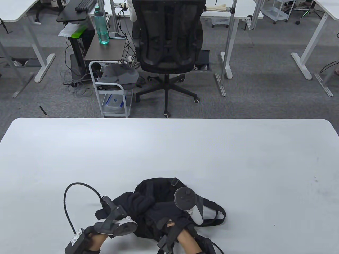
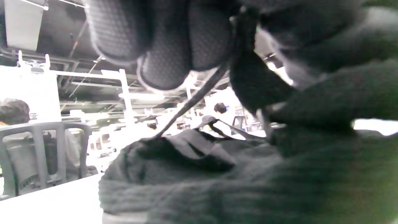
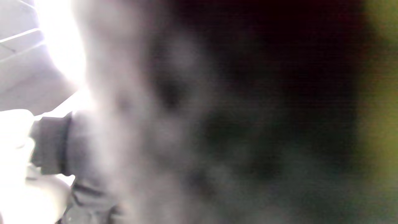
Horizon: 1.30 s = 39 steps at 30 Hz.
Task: Pull shoulder strap to tighten
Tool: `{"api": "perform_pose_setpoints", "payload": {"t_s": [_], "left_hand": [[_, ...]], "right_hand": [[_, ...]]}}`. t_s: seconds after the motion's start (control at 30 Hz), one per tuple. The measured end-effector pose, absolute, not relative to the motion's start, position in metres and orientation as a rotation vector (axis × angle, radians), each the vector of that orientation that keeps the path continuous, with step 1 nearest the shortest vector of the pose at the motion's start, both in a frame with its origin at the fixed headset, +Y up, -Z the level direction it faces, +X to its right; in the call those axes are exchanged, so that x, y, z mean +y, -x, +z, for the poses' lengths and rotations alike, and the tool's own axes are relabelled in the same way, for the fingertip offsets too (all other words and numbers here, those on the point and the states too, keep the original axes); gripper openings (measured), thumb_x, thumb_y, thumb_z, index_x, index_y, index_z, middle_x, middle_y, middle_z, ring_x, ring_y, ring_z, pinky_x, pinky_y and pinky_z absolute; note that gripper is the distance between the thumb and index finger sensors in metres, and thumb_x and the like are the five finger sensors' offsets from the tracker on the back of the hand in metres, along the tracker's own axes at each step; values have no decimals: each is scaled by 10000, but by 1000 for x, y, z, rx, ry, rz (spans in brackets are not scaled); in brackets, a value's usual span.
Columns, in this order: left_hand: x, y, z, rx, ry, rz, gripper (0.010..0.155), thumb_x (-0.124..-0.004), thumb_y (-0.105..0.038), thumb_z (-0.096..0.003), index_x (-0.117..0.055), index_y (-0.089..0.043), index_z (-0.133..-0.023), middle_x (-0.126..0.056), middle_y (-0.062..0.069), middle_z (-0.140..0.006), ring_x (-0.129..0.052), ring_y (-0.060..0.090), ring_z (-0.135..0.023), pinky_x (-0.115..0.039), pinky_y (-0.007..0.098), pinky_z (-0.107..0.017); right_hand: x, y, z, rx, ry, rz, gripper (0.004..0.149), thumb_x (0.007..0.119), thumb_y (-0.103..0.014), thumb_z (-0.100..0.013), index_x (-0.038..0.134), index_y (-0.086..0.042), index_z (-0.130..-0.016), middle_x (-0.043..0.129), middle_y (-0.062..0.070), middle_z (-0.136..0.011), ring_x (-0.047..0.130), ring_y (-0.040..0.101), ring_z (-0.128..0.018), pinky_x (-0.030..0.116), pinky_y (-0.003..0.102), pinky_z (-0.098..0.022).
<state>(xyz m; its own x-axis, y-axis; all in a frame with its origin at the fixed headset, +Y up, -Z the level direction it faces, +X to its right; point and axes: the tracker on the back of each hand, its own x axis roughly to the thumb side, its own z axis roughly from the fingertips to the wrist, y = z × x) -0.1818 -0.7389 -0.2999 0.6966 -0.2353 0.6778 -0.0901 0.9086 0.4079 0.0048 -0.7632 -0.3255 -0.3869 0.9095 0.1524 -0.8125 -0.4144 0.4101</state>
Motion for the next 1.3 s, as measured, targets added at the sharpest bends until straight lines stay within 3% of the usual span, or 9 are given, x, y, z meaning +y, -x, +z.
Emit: {"api": "perform_pose_setpoints", "payload": {"t_s": [0.3, 0.4, 0.53, 0.73, 1.13, 1.23, 1.3], "left_hand": [[-741, 202, -315, -718, -406, -105, 652, -576, -417, -349, -494, -398, -996, -938, -127, -732, -997, 140, -701, -849, 344, -563], [-738, 197, -307, -750, -457, -118, 645, -609, -398, -357, -530, -339, -994, -958, -106, -709, -1014, 148, -674, -861, 347, -543], [-732, 186, -295, -806, -499, -157, 640, -627, -412, -360, -543, -334, -990, -968, -110, -698, -1024, 140, -660, -869, 337, -534], [-734, 174, -289, -849, -487, -125, 639, -626, -419, -357, -553, -323, -984, -972, -109, -689, -1029, 140, -651, -873, 336, -528], [-745, 196, -314, -758, -391, -90, 656, -582, -425, -346, -492, -405, -995, -943, -116, -719, -1000, 143, -689, -848, 348, -556], [-743, 189, -307, -769, -430, -143, 648, -609, -407, -357, -520, -346, -995, -949, -113, -712, -1009, 141, -678, -857, 344, -547], [-740, 186, -302, -782, -439, -156, 641, -620, -406, -364, -527, -332, -994, -953, -109, -712, -1012, 141, -675, -860, 340, -545]], "right_hand": [[-764, -2, -325, 343, -443, 1965, 397, 844, -329, -451, 1027, 0, -576, 1107, 195, -444, 1081, 363, -286, 799, 549, -463], [-765, -4, -325, 350, -439, 1961, 389, 853, -337, -447, 1024, -15, -585, 1103, 197, -470, 1080, 372, -314, 792, 559, -467], [-767, -11, -327, 317, -411, 1951, 509, 871, -411, -437, 955, 4, -719, 1037, 241, -627, 1041, 419, -459, 748, 597, -501], [-766, -11, -325, 302, -407, 1957, 410, 849, -348, -449, 1002, -1, -606, 1084, 215, -500, 1068, 386, -339, 785, 569, -466], [-763, -1, -323, 311, -442, 2015, 394, 838, -329, -453, 1032, -3, -558, 1109, 193, -422, 1080, 357, -264, 809, 541, -451], [-764, -3, -322, 323, -411, 2035, 390, 846, -319, -451, 1018, 1, -593, 1095, 220, -478, 1071, 393, -319, 784, 573, -463], [-765, -5, -322, 338, -419, 2092, 431, 840, -324, -451, 968, 13, -688, 1050, 247, -594, 1046, 425, -426, 750, 598, -493]]}}
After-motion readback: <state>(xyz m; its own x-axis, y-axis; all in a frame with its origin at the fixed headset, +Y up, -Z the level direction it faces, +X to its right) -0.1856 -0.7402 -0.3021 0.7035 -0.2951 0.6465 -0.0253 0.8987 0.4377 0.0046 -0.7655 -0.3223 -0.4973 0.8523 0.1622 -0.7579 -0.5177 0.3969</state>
